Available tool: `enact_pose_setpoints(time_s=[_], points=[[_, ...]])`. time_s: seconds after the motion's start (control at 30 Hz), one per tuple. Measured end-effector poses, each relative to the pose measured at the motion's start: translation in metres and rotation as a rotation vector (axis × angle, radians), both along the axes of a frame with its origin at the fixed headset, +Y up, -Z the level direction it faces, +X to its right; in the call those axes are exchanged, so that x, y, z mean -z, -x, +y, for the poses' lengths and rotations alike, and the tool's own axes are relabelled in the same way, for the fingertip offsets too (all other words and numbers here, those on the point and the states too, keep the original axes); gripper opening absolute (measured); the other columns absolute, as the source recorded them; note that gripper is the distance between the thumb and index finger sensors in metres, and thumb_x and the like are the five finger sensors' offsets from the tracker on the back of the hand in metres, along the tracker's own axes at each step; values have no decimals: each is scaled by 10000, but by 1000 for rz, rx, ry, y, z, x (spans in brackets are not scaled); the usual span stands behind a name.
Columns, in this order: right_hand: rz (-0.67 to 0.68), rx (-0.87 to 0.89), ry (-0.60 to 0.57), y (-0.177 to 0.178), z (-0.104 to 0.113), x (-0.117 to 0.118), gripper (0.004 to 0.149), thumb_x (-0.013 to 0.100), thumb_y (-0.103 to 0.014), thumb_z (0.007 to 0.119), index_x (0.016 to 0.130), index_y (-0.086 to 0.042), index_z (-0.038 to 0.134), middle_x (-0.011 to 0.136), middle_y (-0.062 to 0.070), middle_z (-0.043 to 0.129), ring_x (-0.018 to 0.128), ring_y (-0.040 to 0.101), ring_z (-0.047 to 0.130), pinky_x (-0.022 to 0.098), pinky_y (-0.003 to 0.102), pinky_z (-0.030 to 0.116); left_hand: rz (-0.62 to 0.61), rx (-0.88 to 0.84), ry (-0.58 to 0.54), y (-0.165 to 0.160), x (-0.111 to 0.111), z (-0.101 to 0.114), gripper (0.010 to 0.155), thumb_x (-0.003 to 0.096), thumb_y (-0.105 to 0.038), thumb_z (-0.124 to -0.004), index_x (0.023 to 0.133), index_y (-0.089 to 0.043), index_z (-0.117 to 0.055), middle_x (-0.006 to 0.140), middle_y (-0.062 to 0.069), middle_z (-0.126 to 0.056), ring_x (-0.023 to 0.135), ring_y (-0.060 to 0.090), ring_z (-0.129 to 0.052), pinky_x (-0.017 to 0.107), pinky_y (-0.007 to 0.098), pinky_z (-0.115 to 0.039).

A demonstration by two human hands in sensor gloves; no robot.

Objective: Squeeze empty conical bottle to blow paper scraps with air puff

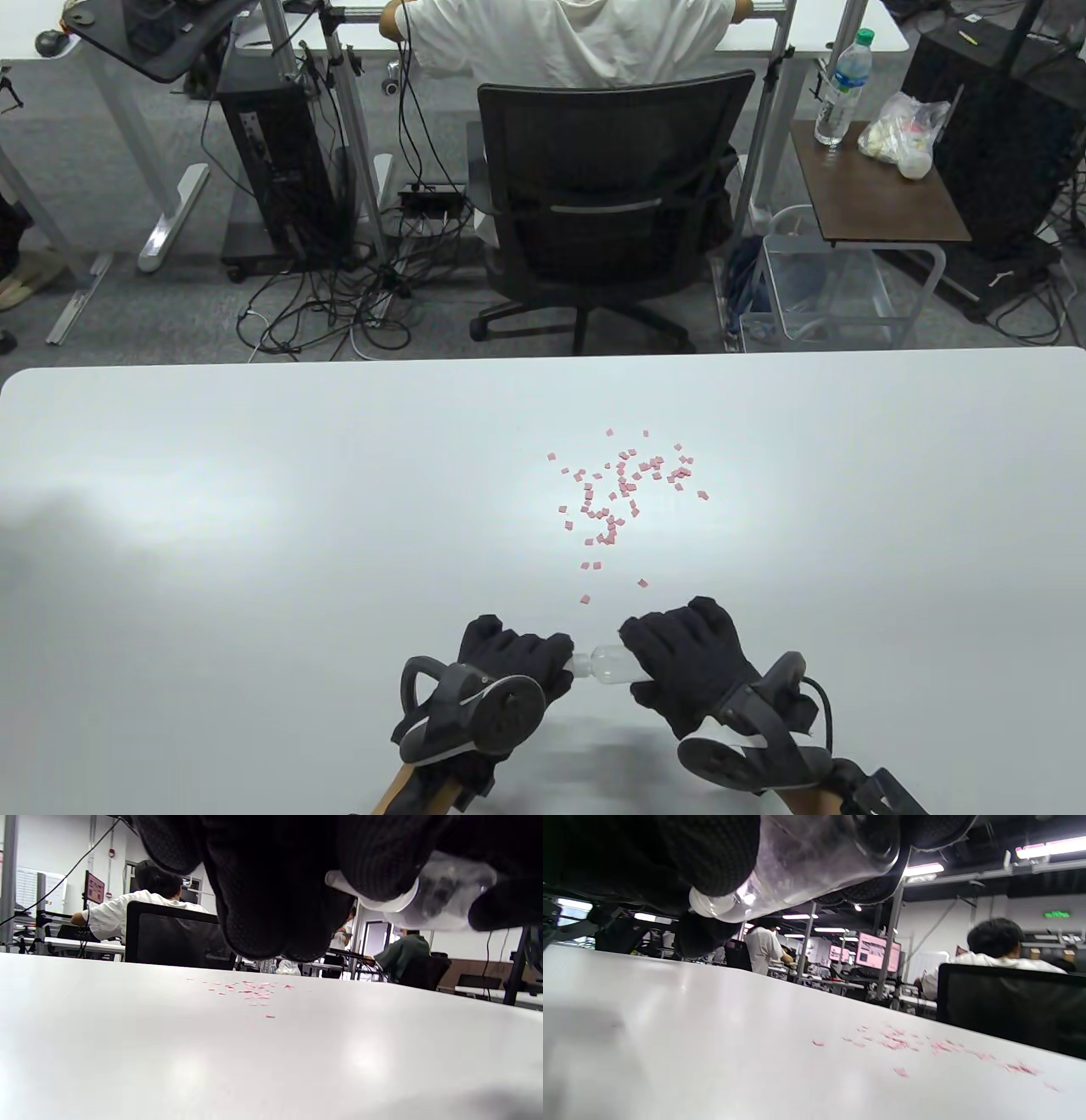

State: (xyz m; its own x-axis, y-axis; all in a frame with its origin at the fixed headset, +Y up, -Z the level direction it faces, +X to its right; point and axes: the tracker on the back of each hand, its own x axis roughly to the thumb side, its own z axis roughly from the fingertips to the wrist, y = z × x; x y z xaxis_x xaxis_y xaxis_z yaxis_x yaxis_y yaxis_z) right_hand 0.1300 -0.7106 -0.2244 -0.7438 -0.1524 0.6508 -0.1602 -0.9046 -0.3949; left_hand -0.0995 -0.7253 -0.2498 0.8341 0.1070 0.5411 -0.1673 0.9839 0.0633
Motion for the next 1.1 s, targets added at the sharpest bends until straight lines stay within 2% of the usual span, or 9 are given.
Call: enact_pose_setpoints(time_s=[0.23,0.3,0.47,0.53,0.63,0.73,0.97,1.07,1.1], points=[[-48,27,309,-2,-6,13,681,494,-417,806,1074,-81,684,979,193,843,831,401,881,713,684,590,-74,105,-306,-3,-12,4,468,483,-436,-858,903,-239,-918,760,2,-1047,645,175,-1056,792,536,-562],[-43,19,250,-3,-7,11,682,490,-413,813,1072,-82,686,980,193,839,834,401,876,714,684,588,-64,145,-308,-7,-12,5,473,486,-453,-858,916,-260,-902,788,-17,-1038,676,161,-1055,794,534,-566],[-14,-54,-95,0,0,-4,682,486,-401,819,1074,-87,669,989,190,813,844,408,850,718,685,570,-11,-44,-115,2,-4,8,518,514,-467,-829,976,-234,-846,879,26,-990,759,207,-1018,788,554,-557],[-3,-83,-158,3,1,-7,684,491,-402,818,1076,-85,659,993,192,804,848,409,839,720,685,562,-13,-81,-71,5,-4,9,506,521,-440,-831,976,-221,-849,872,38,-993,753,215,-1019,788,559,-553],[-34,-104,-82,9,-1,-5,683,495,-422,798,1075,-85,670,980,185,829,829,392,876,712,677,595,-26,-23,-178,4,-8,11,480,498,-412,-853,933,-218,-904,805,29,-1035,691,204,-1049,790,555,-552],[-50,-99,182,11,-4,4,692,504,-418,800,1085,-68,663,979,200,826,827,400,876,714,683,589,-43,122,-276,-2,-13,14,473,483,-441,-856,918,-261,-907,800,-15,-1043,691,164,-1061,797,542,-558],[-36,-197,-208,13,-1,-12,699,496,-410,819,1086,-76,649,993,199,791,843,407,836,717,695,556,-9,-21,-81,4,-5,13,534,516,-463,-818,999,-238,-831,918,23,-972,799,212,-1007,800,572,-530],[-42,-202,-182,16,1,-13,693,496,-417,817,1081,-81,661,984,193,809,831,400,857,713,689,579,-31,-55,-61,4,-6,13,494,513,-403,-836,963,-204,-874,847,38,-1011,730,216,-1032,799,575,-523],[-59,-185,-103,16,1,-9,694,495,-429,806,1078,-77,674,972,189,830,815,390,883,708,682,604,-31,-31,-126,4,-9,14,490,506,-403,-842,952,-205,-890,830,34,-1021,714,211,-1038,801,573,-523]])
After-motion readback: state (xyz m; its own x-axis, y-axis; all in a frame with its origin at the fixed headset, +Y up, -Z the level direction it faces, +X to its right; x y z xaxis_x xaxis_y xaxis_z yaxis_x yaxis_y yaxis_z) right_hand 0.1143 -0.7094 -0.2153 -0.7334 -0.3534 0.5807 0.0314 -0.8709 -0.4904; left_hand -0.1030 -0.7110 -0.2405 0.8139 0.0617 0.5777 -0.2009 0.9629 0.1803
